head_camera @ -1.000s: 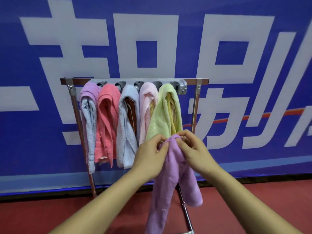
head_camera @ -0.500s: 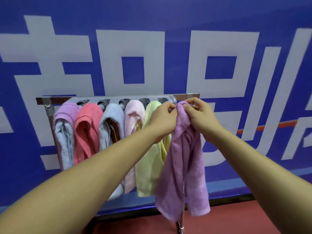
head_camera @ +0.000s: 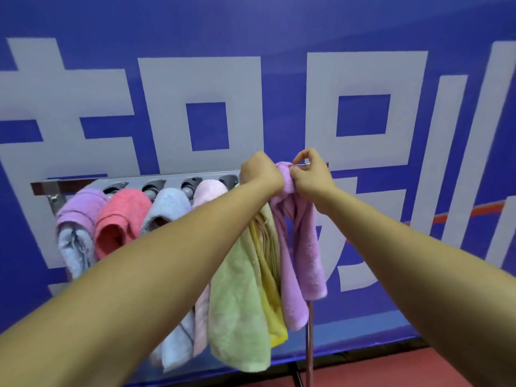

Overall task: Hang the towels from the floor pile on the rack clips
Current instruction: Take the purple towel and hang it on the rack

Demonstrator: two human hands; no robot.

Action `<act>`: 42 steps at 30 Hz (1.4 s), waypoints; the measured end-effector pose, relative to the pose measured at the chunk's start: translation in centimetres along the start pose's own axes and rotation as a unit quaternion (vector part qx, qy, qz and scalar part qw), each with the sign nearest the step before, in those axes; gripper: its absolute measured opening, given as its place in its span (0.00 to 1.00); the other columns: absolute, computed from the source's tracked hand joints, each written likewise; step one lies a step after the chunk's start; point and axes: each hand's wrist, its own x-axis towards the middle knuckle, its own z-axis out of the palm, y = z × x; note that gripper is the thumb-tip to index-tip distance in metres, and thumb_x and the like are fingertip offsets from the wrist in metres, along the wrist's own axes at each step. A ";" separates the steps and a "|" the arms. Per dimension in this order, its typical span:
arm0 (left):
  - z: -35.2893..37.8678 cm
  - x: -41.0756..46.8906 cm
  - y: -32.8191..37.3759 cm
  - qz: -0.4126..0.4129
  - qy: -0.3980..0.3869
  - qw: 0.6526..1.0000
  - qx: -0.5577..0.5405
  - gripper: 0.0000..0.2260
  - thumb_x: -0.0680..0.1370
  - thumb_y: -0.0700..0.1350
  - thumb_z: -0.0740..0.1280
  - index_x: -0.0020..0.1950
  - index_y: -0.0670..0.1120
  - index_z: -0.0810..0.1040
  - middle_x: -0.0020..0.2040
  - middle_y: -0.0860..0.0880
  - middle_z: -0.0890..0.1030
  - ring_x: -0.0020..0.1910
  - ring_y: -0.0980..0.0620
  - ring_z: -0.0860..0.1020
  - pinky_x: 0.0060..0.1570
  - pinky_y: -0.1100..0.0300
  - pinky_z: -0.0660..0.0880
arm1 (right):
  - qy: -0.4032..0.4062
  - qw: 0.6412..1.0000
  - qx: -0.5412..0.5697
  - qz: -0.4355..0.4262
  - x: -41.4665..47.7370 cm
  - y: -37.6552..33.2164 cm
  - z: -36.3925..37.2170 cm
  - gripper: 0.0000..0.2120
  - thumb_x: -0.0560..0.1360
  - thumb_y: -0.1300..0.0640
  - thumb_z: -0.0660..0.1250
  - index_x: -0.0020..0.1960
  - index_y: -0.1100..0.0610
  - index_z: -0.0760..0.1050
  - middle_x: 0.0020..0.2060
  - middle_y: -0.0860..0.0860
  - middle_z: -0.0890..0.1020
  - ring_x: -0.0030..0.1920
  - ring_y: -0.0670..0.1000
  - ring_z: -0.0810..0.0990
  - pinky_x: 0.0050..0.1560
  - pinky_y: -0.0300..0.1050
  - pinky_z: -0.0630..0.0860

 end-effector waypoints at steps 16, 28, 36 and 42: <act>1.9 -3.4 -2.3 0.036 -0.088 0.995 0.017 0.14 0.78 0.38 0.63 0.63 0.43 0.80 0.59 0.42 0.83 0.55 0.40 0.82 0.55 0.51 0.79 | -0.050 0.997 -0.010 0.052 -3.4 6.0 0.6 0.13 0.79 0.60 0.53 0.40 0.62 0.72 0.37 0.57 0.72 0.40 0.54 0.67 0.42 0.50 0.64; 0.6 -7.2 -4.5 0.069 -0.074 0.989 -0.107 0.17 0.79 0.41 0.64 0.66 0.53 0.78 0.63 0.50 0.81 0.61 0.49 0.80 0.64 0.54 0.74 | -0.029 0.999 -0.030 -0.023 -6.4 4.3 -0.3 0.18 0.85 0.49 0.55 0.70 0.52 0.72 0.56 0.46 0.78 0.56 0.46 0.77 0.56 0.43 0.74; -1.8 -11.4 -7.2 0.073 -0.091 0.988 -0.103 0.18 0.78 0.40 0.64 0.67 0.51 0.77 0.51 0.53 0.83 0.48 0.53 0.81 0.48 0.58 0.77 | -0.032 0.997 -0.060 -0.038 -10.2 2.8 -0.7 0.18 0.84 0.46 0.55 0.71 0.50 0.70 0.55 0.47 0.79 0.57 0.50 0.79 0.61 0.55 0.78; -3.6 -15.4 -11.3 0.072 -0.100 0.986 -0.111 0.15 0.77 0.42 0.66 0.63 0.53 0.79 0.50 0.54 0.83 0.35 0.54 0.77 0.45 0.56 0.76 | -0.027 0.997 -0.053 -0.041 -15.2 2.2 0.8 0.17 0.84 0.50 0.57 0.70 0.52 0.72 0.54 0.47 0.80 0.54 0.47 0.79 0.58 0.47 0.76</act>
